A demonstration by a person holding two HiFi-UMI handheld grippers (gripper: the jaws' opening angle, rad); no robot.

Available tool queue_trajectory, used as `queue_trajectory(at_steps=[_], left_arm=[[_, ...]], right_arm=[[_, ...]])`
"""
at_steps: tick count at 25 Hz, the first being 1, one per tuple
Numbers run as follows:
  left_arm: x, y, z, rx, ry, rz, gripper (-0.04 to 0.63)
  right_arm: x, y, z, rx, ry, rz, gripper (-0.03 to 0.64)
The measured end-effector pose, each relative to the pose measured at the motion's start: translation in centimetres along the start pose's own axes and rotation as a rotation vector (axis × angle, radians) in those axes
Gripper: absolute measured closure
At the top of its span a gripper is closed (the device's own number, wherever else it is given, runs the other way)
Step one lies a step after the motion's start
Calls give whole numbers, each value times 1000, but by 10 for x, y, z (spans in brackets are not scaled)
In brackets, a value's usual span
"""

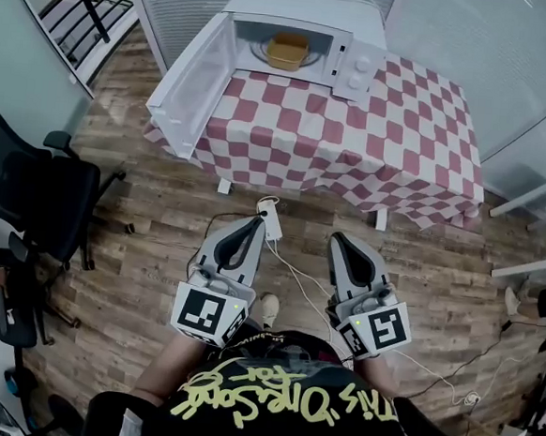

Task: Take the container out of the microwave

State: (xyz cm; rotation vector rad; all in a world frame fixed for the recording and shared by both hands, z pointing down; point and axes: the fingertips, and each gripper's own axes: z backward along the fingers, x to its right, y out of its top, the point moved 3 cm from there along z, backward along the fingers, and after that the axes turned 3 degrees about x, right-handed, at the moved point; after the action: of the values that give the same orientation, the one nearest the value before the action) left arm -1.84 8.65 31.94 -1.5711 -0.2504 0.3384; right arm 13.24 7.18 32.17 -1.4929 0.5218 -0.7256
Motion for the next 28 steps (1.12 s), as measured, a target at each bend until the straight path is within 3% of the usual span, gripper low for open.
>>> queue_trajectory(at_steps=[10,28], left_arm=[[-12,-5,-3,-9,36,8,586],[-39,-1,-62,3,-24,12,586]], right_arm=[[-1,-6,-17,-10,38,-7,606],[31,7,-63,44,-7,2,606]])
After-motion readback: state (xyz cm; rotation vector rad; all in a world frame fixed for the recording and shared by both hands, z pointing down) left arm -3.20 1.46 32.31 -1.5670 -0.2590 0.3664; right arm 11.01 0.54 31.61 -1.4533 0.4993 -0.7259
